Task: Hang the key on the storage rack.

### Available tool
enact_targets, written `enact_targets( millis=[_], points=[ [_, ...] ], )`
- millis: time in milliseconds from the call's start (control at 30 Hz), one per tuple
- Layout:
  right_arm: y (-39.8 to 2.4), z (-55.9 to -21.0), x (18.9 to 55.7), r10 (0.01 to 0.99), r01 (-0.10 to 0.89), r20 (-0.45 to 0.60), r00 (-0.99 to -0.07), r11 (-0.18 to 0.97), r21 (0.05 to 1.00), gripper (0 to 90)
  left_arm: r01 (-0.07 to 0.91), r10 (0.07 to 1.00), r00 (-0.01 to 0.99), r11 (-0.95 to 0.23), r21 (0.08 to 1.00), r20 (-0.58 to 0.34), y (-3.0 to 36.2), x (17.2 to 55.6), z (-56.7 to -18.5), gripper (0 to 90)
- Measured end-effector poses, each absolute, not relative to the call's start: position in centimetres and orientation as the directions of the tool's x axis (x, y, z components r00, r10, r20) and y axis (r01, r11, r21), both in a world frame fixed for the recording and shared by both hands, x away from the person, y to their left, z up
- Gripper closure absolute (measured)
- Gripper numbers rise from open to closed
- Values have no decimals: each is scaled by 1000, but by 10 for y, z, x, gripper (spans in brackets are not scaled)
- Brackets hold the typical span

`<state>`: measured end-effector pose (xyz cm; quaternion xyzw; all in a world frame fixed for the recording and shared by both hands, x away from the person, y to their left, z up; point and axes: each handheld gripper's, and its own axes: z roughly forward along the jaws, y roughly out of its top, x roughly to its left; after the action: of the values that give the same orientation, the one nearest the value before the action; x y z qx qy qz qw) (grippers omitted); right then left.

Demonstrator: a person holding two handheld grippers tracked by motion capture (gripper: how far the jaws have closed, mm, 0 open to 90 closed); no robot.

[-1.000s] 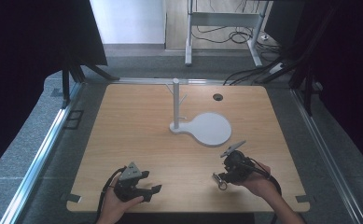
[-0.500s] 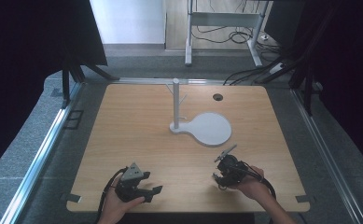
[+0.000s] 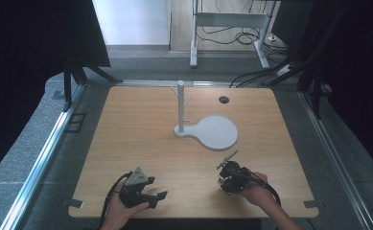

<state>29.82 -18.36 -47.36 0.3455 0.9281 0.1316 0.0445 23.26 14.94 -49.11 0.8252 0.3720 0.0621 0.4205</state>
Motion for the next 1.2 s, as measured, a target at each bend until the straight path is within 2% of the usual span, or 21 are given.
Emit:
enact_targets(
  millis=[400,1200],
  points=[
    [-186,-476,296,648,623,-4,-762,734,271,813,565,659,721,-378,734,-215,148,233,-493,262],
    [-192,-465,298,648,617,10,-762,721,316,830,567,660,722,-392,724,-209,146,234,-496,262]
  ],
)
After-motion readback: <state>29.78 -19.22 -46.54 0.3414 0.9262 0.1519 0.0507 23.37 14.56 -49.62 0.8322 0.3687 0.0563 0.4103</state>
